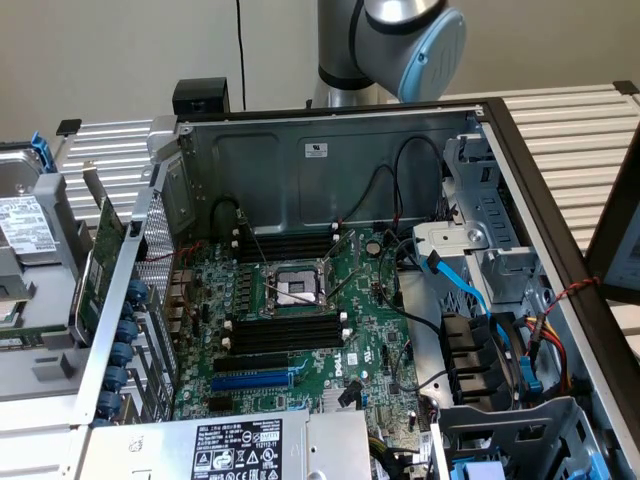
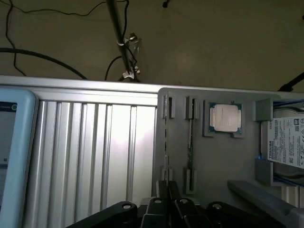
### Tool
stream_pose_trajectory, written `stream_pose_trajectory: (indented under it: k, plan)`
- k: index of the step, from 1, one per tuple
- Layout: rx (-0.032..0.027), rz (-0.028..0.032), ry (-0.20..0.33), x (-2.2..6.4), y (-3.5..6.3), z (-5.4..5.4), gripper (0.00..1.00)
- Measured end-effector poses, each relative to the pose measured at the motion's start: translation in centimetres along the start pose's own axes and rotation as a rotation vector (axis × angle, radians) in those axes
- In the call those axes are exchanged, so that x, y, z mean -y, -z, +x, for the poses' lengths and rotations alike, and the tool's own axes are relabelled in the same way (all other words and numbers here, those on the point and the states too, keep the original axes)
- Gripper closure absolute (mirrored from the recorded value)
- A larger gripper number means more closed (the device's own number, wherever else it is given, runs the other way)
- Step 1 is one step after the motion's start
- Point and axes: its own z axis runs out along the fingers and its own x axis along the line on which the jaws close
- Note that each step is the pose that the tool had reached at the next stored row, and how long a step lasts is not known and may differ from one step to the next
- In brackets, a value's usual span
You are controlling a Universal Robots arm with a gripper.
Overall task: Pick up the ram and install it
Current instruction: 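Pick up the ram and move it above insertion slot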
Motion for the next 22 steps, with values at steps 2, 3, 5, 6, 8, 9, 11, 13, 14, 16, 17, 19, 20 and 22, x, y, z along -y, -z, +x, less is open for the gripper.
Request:
stream_pose_trajectory:
  k: [2, 3, 5, 6, 8, 9, 11, 13, 14, 16, 17, 19, 20, 22]
  plan:
    - [0.0002, -0.0014, 0.000, 0.48, 0.99, 0.2, 0.87]
    - [0.0002, -0.0020, 0.000, 0.73, 1.46, 0.4, 0.87]
    - [0.0002, -0.0036, 0.000, 1.31, 2.44, 0.7, 0.87]
    - [0.0002, -0.0044, 0.000, 1.61, 2.93, 0.9, 0.87]
    - [0.0003, -0.0061, 0.000, 2.20, 3.92, 1.3, 0.87]
    - [0.0003, -0.0070, 0.000, 2.48, 4.40, 1.4, 0.87]
    - [0.0003, -0.0088, 0.000, 3.09, 5.40, 1.8, 0.87]
    - [0.0004, -0.0104, -0.001, 3.72, 6.38, 2.1, 0.87]
    - [0.0006, -0.0110, -0.001, 4.06, 6.86, 2.1, 0.87]
    - [0.0008, -0.0151, -0.001, 4.72, 7.51, 2.2, 0.87]
    - [0.0006, -0.0174, 0.000, 5.01, 7.69, 2.2, 0.87]
    - [0.0007, -0.0215, 0.000, 5.70, 7.92, 2.2, 0.87]
    - [0.0008, -0.0230, 0.001, 6.09, 8.00, 2.3, 0.87]
    - [0.0007, -0.0264, 0.002, 6.85, 8.10, 2.3, 0.87]
